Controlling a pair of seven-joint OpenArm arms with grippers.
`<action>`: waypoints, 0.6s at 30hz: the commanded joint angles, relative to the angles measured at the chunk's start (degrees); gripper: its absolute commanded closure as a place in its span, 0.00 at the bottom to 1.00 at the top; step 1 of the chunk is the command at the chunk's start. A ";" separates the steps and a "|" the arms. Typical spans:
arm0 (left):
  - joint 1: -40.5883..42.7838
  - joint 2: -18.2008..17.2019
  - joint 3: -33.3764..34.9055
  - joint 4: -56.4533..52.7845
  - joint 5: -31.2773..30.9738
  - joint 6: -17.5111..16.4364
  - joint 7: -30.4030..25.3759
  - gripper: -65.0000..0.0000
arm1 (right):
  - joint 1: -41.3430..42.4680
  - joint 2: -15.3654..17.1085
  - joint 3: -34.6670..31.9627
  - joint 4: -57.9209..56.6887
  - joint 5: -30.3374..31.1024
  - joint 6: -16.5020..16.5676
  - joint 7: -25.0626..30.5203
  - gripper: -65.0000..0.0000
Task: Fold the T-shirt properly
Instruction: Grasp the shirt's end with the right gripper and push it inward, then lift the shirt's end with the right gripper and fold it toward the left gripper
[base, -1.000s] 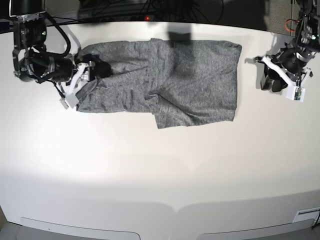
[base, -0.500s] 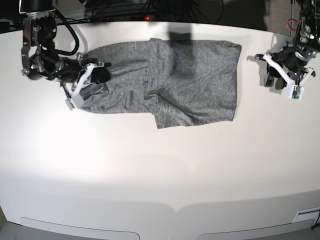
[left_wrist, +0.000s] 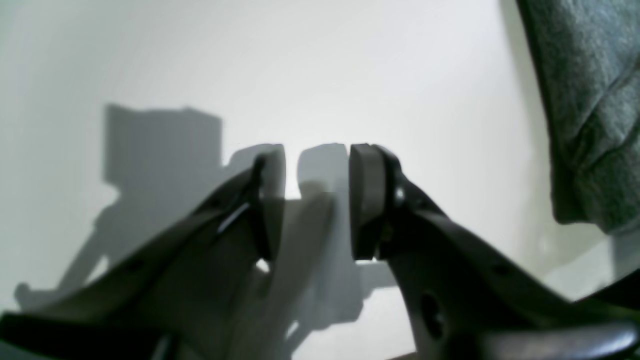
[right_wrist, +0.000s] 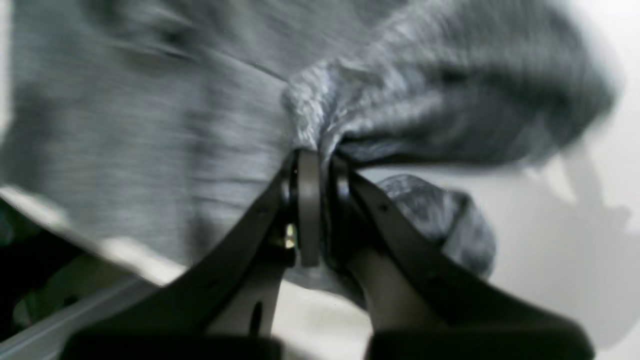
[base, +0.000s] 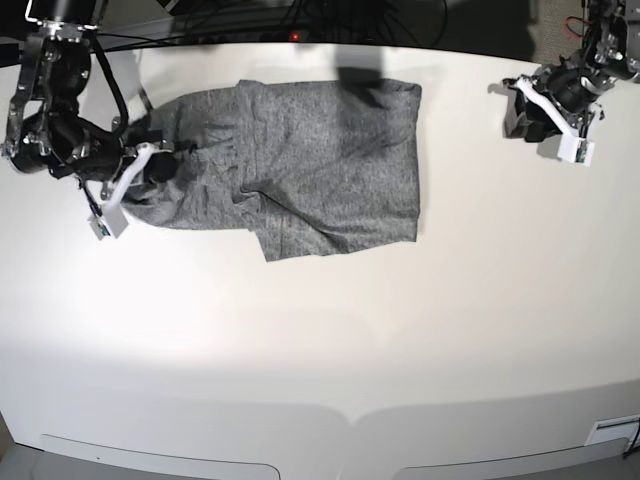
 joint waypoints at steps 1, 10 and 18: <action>0.04 0.39 -0.28 0.17 -0.74 -1.66 -0.81 0.68 | 0.76 -0.37 0.33 3.08 1.92 0.26 -0.22 1.00; 0.20 9.97 -0.28 -3.26 -0.52 -12.79 1.36 0.68 | 0.22 -8.37 -5.64 12.35 1.57 -0.28 -2.03 1.00; 0.17 12.28 2.58 -3.26 0.76 -13.17 2.40 0.68 | 0.61 -15.28 -15.80 13.22 -3.21 -1.49 0.63 1.00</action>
